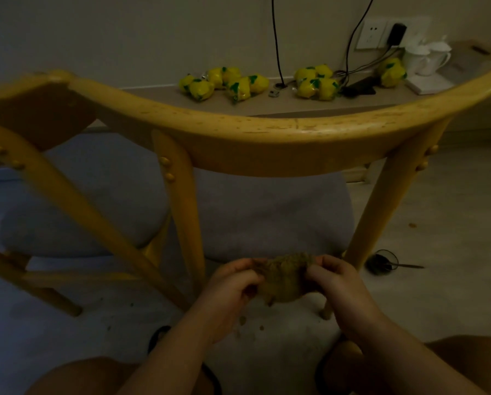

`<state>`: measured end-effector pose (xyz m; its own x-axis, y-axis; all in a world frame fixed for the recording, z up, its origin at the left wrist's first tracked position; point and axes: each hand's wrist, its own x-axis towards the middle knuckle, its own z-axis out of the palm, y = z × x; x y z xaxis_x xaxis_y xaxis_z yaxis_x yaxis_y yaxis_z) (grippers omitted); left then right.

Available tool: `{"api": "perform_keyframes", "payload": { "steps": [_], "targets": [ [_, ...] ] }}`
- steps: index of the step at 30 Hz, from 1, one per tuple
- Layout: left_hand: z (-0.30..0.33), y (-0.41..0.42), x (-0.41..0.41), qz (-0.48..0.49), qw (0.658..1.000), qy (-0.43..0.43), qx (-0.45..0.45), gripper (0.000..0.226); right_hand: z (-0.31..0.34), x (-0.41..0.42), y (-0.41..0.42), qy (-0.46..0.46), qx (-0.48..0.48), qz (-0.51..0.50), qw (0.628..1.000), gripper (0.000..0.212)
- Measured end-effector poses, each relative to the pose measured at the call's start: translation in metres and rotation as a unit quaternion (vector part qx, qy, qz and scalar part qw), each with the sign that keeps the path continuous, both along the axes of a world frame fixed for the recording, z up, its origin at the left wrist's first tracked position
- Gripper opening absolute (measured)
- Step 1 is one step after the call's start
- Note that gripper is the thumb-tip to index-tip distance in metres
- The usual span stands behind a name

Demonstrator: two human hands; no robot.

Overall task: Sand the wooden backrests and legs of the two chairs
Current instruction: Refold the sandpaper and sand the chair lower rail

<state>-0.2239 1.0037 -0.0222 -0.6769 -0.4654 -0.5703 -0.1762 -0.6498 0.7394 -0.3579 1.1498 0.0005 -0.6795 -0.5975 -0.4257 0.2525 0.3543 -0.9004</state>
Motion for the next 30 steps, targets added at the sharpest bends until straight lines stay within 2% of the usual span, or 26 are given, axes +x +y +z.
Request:
{"api": "perform_keyframes", "payload": {
  "steps": [3, 6, 8, 10, 12, 16, 18, 20, 22, 30],
  "targets": [
    [-0.018, 0.01, -0.001, 0.036, 0.997, -0.045, 0.054, 0.025, -0.012, 0.001, 0.005, -0.022, 0.025, -0.002, 0.999, 0.021],
    [-0.044, 0.027, -0.004, 0.074, 0.987, -0.106, 0.099, 0.018, -0.039, 0.007, 0.012, -0.009, 0.108, -0.017, 0.994, 0.013],
    [-0.058, 0.039, -0.007, 0.072, 0.985, -0.129, 0.086, 0.021, -0.062, 0.012, 0.014, -0.001, 0.154, -0.035, 0.987, 0.013],
    [-0.075, 0.045, -0.009, 0.048, 0.985, -0.167, -0.021, 0.038, -0.083, 0.015, 0.013, 0.022, 0.185, -0.045, 0.981, 0.009],
    [-0.083, 0.046, -0.011, 0.012, 0.966, -0.205, -0.156, 0.048, -0.098, 0.016, 0.011, 0.063, 0.213, -0.057, 0.973, 0.014],
    [-0.085, 0.045, -0.026, -0.014, 0.905, -0.239, -0.351, 0.031, -0.116, 0.017, 0.003, 0.181, 0.19, -0.074, 0.962, 0.027],
    [-0.091, 0.045, -0.035, -0.03, 0.873, -0.25, -0.419, 0.023, -0.125, 0.013, -0.002, 0.254, 0.168, -0.052, 0.951, 0.023],
    [-0.098, 0.043, -0.04, -0.059, 0.841, -0.264, -0.467, 0.012, -0.134, 0.011, -0.006, 0.311, 0.177, -0.016, 0.934, 0.019],
    [-0.106, 0.038, -0.041, -0.097, 0.818, -0.263, -0.503, 0.022, -0.141, 0.011, -0.009, 0.34, 0.203, 0.024, 0.918, 0.022],
    [-0.125, 0.032, -0.037, -0.169, 0.782, -0.261, -0.539, 0.029, -0.159, 0.003, -0.01, 0.401, 0.22, 0.121, 0.881, 0.034]
  ]
}}
